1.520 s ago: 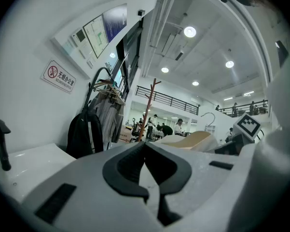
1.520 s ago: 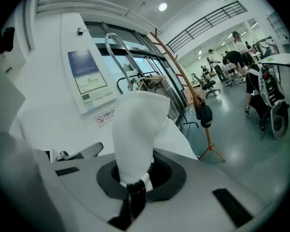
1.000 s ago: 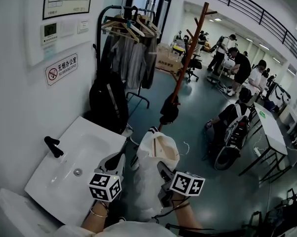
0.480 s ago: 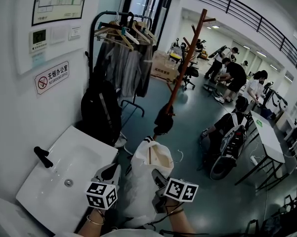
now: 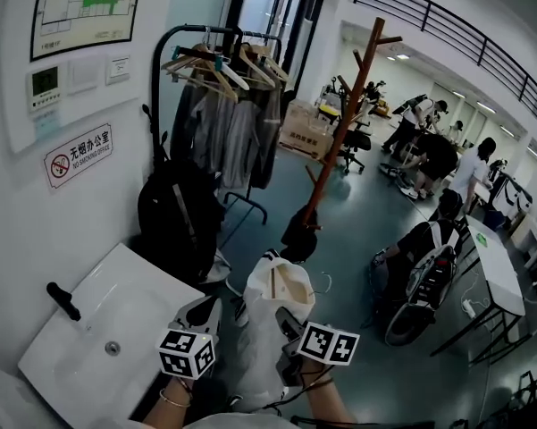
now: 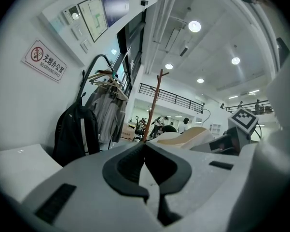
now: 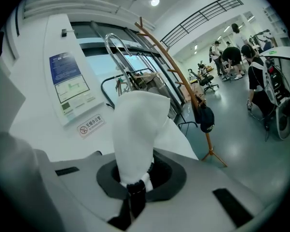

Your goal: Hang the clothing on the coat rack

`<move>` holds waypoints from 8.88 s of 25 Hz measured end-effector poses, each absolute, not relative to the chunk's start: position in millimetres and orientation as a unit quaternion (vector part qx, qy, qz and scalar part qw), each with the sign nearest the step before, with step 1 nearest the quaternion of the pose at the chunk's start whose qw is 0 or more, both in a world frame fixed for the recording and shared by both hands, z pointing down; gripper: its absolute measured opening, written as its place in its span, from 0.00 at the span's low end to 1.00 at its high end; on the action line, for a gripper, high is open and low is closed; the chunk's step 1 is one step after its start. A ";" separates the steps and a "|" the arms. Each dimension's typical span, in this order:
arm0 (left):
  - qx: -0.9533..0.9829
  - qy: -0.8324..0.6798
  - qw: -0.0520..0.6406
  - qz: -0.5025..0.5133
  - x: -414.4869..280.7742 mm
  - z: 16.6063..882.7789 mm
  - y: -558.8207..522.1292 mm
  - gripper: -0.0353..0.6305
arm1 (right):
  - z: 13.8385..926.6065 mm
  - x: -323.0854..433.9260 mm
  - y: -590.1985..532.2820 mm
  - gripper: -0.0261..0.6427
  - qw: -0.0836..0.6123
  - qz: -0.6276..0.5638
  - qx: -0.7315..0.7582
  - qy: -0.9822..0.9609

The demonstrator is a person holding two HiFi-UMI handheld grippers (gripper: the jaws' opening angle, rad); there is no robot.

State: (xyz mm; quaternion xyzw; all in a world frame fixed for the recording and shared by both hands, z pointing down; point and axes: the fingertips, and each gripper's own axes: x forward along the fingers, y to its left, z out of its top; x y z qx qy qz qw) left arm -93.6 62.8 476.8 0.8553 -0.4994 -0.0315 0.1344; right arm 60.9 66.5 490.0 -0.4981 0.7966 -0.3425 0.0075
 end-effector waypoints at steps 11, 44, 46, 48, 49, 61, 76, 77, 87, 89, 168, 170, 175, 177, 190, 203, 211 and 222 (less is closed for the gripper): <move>0.851 -0.511 0.123 -0.018 -50.6 465.7 -5.2 0.07 | 484.6 100.8 -7.5 0.08 0.013 -0.347 -0.480 0.805; 0.851 -0.509 0.131 -0.006 5.9 473.1 -129.3 0.07 | 492.7 140.8 -123.0 0.08 -0.007 -0.354 -0.466 0.811; 0.851 -0.508 0.132 -0.012 4.9 473.0 -142.6 0.07 | 491.4 137.1 -134.3 0.08 -0.010 -0.352 -0.465 0.812; 0.853 -0.504 0.134 -0.018 6.3 473.9 -154.7 0.07 | 489.7 135.7 -146.1 0.08 -0.012 -0.351 -0.466 0.812; 0.854 -0.503 0.135 -0.020 6.8 474.4 -160.8 0.07 | 488.6 135.3 -152.3 0.08 -0.014 -0.349 -0.468 0.812; 0.858 -0.492 0.143 -0.037 -5.9 467.3 -240.9 0.07 | 469.2 117.7 -229.0 0.08 -0.025 -0.333 -0.477 0.813; 0.862 -0.485 0.144 -0.031 -25.1 469.7 -311.0 0.07 | 466.0 95.8 -300.6 0.08 -0.022 -0.337 -0.474 0.813; 0.862 -0.486 0.145 -0.028 -25.6 471.4 -314.7 0.07 | 467.5 94.6 -304.2 0.08 -0.022 -0.338 -0.473 0.813; 0.866 -0.480 0.142 -0.007 -21.7 479.6 -355.8 0.07 | 476.3 96.3 -343.1 0.08 -0.017 -0.343 -0.478 0.809; 0.865 -0.480 0.145 -0.004 -19.3 483.0 -363.7 0.07 | 477.0 96.1 -348.6 0.08 -0.020 -0.340 -0.478 0.810; 0.848 -0.528 0.039 -0.028 -18.8 330.2 -424.0 0.07 | 230.7 96.3 -419.6 0.08 0.045 -0.302 -0.412 0.858; 0.849 -0.526 0.034 -0.029 -16.3 326.0 -425.2 0.07 | 223.5 95.4 -420.6 0.08 0.048 -0.301 -0.411 0.859; 0.857 -0.514 0.022 -0.039 -8.5 309.8 -424.7 0.07 | 210.3 99.2 -429.4 0.08 0.054 -0.298 -0.423 0.854; 0.856 -0.514 0.017 -0.041 -7.5 303.5 -424.8 0.07 | 205.5 101.9 -433.8 0.08 0.057 -0.295 -0.428 0.852; 0.854 -0.520 0.001 -0.020 -8.8 294.3 -436.1 0.07 | 184.1 108.9 -455.4 0.08 0.072 -0.298 -0.438 0.845; 0.857 -0.514 -0.008 -0.025 0.1 291.5 -444.0 0.07 | 182.4 122.0 -479.7 0.08 0.104 -0.338 -0.440 0.825; 0.860 -0.510 0.002 -0.026 3.0 299.8 -451.6 0.07 | 178.6 128.9 -494.7 0.08 0.114 -0.333 -0.459 0.816; 0.870 -0.489 -0.055 -0.038 22.9 257.3 -453.1 0.07 | 174.1 142.7 -506.9 0.08 0.120 -0.324 -0.491 0.800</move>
